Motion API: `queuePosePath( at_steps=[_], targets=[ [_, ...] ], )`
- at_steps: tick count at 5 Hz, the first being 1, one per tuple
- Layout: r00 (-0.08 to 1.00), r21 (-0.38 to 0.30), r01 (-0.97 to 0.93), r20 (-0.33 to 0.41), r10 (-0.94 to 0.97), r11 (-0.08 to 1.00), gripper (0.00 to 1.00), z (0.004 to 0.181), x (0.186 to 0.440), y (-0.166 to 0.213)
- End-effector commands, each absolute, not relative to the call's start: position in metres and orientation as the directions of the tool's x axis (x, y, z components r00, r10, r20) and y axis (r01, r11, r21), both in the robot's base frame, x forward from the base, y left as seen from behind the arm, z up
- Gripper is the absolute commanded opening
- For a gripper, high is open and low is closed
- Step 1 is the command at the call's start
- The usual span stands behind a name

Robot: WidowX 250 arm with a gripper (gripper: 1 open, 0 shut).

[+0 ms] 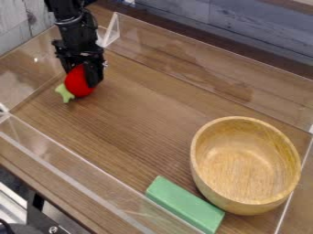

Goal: Move the red object to the left side of the table

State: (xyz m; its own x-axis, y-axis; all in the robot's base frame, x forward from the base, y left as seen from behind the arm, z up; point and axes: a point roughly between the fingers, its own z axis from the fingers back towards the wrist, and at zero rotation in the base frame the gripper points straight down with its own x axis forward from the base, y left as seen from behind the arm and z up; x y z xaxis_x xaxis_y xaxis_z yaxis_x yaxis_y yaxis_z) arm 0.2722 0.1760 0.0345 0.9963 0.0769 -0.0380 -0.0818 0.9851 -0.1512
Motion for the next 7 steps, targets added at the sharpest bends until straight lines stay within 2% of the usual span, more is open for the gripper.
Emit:
queuePosePath(
  at_steps=[1, 4, 7],
  targets=[
    [0.994, -0.144, -0.108, 0.0, 0.11, 0.984, 1.0, 0.05, 0.277, 0.188],
    [0.981, -0.211, -0.19, -0.078, 0.177, 0.959, 1.0, 0.057, 0.272, 0.193],
    [0.964, -0.236, -0.256, -0.133, 0.229, 0.938, 1.0, 0.061, 0.269, 0.195]
  ],
)
